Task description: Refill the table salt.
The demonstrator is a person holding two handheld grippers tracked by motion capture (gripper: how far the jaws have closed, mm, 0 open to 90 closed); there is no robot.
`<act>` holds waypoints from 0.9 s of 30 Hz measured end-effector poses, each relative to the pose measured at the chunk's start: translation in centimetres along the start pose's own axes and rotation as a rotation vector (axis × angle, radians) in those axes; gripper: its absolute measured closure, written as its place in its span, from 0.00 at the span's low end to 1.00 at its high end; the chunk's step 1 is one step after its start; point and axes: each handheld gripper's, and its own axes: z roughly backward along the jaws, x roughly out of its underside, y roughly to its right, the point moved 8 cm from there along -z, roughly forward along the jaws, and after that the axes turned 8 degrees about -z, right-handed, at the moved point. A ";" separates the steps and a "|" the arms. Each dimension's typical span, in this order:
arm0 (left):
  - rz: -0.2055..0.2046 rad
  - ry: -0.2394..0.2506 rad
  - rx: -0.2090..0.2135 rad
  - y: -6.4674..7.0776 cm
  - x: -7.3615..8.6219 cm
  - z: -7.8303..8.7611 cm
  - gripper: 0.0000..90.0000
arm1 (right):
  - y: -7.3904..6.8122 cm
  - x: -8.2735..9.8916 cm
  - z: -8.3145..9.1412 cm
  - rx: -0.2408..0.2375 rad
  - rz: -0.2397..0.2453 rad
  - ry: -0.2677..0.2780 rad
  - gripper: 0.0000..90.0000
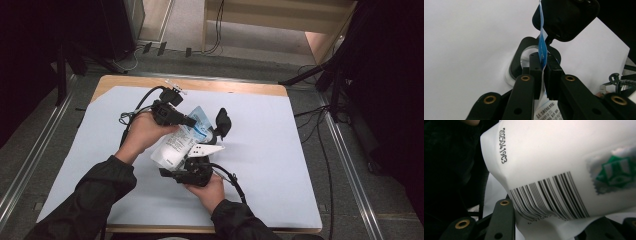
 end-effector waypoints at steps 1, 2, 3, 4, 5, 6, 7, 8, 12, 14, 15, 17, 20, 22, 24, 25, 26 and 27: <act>0.004 -0.001 0.002 0.1 0.0 0.0 0.96 | 0.1 0.0 0.0 0.003 0.003 0.000 0.74; 0.010 -0.002 0.009 0.2 0.1 0.0 0.96 | 0.1 0.0 0.0 0.004 0.006 -0.001 0.74; 0.010 -0.002 0.010 0.2 0.2 0.0 0.95 | 0.1 0.0 0.0 0.005 0.006 -0.001 0.74; 0.008 0.001 0.012 0.2 0.2 0.1 0.95 | 0.1 0.0 0.0 0.004 0.005 -0.001 0.74; 0.016 0.000 0.016 0.3 0.3 0.1 0.94 | 0.0 0.0 0.0 0.002 0.006 -0.003 0.74; 0.022 0.000 0.022 0.3 0.4 0.2 0.93 | 0.0 0.1 0.0 -0.001 0.007 -0.003 0.74; 0.030 0.000 0.024 0.3 0.5 0.2 0.93 | 0.0 0.1 0.0 -0.001 0.008 -0.005 0.75; 0.029 0.004 0.028 0.2 0.6 0.3 0.93 | -0.1 0.1 0.0 0.000 0.012 -0.005 0.75; 0.032 0.013 0.020 0.1 0.8 0.8 0.93 | -0.1 0.2 -0.1 0.009 0.024 -0.011 0.75; 0.021 0.022 0.011 0.0 0.9 1.0 0.94 | -0.1 0.2 -0.1 0.012 0.029 -0.007 0.75; 0.021 0.022 0.008 0.1 0.9 1.0 0.97 | -0.1 0.1 -0.1 0.012 0.031 -0.007 0.75; 0.017 0.021 0.002 0.1 0.9 1.0 1.00 | -0.1 0.1 -0.1 0.011 0.033 -0.003 0.76; 0.012 0.005 -0.010 0.1 0.8 0.6 1.00 | -0.1 0.1 -0.1 0.003 0.026 -0.005 0.76; 0.009 0.000 -0.024 0.1 0.7 0.5 1.00 | -0.1 0.1 -0.1 0.002 0.017 -0.002 0.76; 0.009 -0.005 -0.037 0.1 0.6 0.4 1.00 | -0.1 0.0 0.0 -0.012 0.004 0.002 0.76; 0.009 -0.003 -0.039 0.1 0.4 0.3 1.00 | 0.0 -0.1 0.1 -0.021 -0.002 0.006 0.76; 0.006 -0.008 -0.043 0.1 0.3 0.3 1.00 | 0.0 -0.2 0.1 -0.025 -0.007 0.010 0.76; 0.006 -0.014 -0.048 0.1 0.2 0.2 1.00 | 0.0 -0.3 0.2 -0.031 -0.014 0.013 0.76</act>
